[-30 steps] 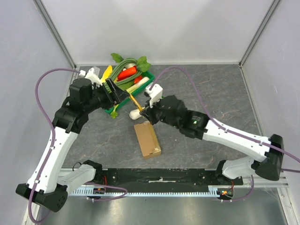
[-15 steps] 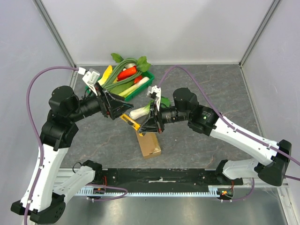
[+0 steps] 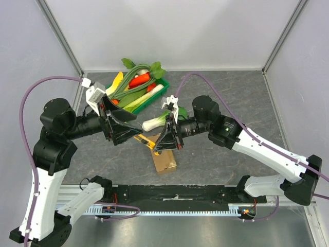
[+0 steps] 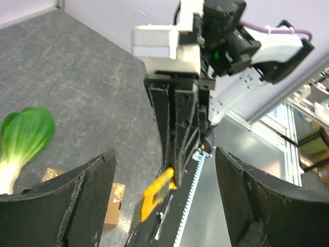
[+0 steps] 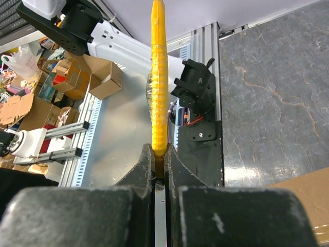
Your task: Unpack the express box
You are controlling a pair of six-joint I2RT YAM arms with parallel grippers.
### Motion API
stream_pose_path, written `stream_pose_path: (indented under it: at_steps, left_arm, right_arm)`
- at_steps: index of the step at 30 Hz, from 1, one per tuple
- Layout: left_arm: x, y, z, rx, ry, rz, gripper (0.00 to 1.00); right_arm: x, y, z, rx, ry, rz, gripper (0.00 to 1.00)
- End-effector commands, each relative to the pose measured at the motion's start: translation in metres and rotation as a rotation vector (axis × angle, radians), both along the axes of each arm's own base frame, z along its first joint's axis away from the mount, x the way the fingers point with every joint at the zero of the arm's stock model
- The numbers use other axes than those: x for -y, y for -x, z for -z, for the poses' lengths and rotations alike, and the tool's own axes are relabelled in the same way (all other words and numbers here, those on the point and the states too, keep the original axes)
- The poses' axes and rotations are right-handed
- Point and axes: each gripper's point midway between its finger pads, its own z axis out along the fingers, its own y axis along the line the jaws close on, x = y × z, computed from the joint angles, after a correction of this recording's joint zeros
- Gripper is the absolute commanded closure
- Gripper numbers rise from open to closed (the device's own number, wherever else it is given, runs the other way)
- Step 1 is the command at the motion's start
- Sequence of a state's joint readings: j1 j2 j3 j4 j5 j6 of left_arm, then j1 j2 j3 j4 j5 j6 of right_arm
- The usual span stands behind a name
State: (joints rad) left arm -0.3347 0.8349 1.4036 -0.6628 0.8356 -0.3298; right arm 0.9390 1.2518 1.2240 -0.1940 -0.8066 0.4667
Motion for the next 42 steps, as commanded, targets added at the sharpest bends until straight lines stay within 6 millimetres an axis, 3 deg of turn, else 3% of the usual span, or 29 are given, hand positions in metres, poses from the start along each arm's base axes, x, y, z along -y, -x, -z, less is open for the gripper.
stream_pose_path:
  at_steps: [1,5,8,11,14,18,20,23,27,28,29,30,32,33,34,35,36,37,38,40,42]
  left_arm:
    - [0.002,0.029,-0.002,0.023,-0.012,0.138,0.17]
    - [0.001,0.031,0.007,-0.007,-0.031,0.141,0.19]
    - [0.001,0.035,0.009,-0.017,-0.036,0.157,0.26]
    - [0.003,0.035,0.010,-0.032,-0.038,0.173,0.53]
    - [0.004,0.040,0.008,-0.034,-0.031,0.203,0.65]
    - [0.005,0.046,0.007,-0.034,-0.025,0.242,0.71]
    - [0.005,0.051,0.007,-0.035,-0.021,0.273,0.97]
    - [0.005,0.052,0.003,-0.015,-0.018,0.268,0.98]
    - [0.005,0.053,-0.011,0.034,0.014,0.259,0.98]
    - [0.005,0.053,-0.014,0.037,0.020,0.258,0.98]
    - [0.006,0.049,-0.018,0.054,0.028,0.243,0.98]
    - [0.006,0.048,-0.022,0.043,0.040,0.232,0.98]
    - [0.006,0.037,-0.030,0.043,0.062,0.169,0.98]
    - [0.006,0.033,-0.040,0.038,0.097,0.150,0.98]
    - [0.007,0.031,-0.045,0.039,0.115,0.140,0.98]
    - [0.006,0.027,-0.052,0.042,0.137,0.113,0.98]
    - [0.006,0.028,-0.068,0.057,0.192,0.103,0.98]
    - [0.006,0.028,-0.074,0.058,0.221,0.101,0.98]
    - [0.006,0.029,-0.083,0.072,0.259,0.098,0.98]
    - [0.006,0.034,-0.102,0.092,0.340,0.117,0.98]
    - [0.004,0.031,-0.110,0.077,0.393,0.101,0.98]
  right_arm:
    - [0.010,0.011,-0.042,0.080,-0.091,-0.046,1.00]
    - [0.015,0.013,-0.052,0.108,-0.105,-0.051,1.00]
    - [0.018,0.015,-0.056,0.130,-0.100,-0.059,1.00]
    - [0.020,0.016,-0.052,0.143,-0.079,-0.074,1.00]
    - [0.025,0.022,-0.043,0.131,-0.037,-0.114,1.00]
    - [0.029,0.023,-0.039,0.145,-0.019,-0.120,1.00]
    - [0.030,0.021,-0.038,0.156,-0.006,-0.107,1.00]
    - [0.031,0.018,-0.046,0.171,-0.011,-0.086,1.00]
    - [0.033,0.010,-0.077,0.226,-0.074,0.000,1.00]
    - [0.034,0.007,-0.088,0.245,-0.095,0.030,0.91]
    - [0.033,0.002,-0.098,0.267,-0.124,0.063,0.75]
    - [0.033,0.002,-0.105,0.261,-0.148,0.080,0.43]
    - [0.036,-0.002,-0.123,0.309,-0.235,0.131,0.19]
    - [0.038,-0.019,-0.131,0.300,-0.262,0.255,0.11]
    - [0.046,-0.024,-0.128,0.287,-0.285,0.324,0.06]
    - [0.052,-0.028,-0.150,0.311,-0.399,0.381,0.02]
    - [0.059,-0.039,-0.158,0.298,-0.455,0.475,0.02]
    - [0.066,-0.040,-0.150,0.226,-0.491,0.515,0.02]
    - [0.073,-0.041,-0.168,0.228,-0.595,0.542,0.02]
    - [0.073,-0.046,-0.163,0.153,-0.636,0.575,0.02]
    - [0.071,-0.044,-0.174,0.131,-0.703,0.552,0.02]
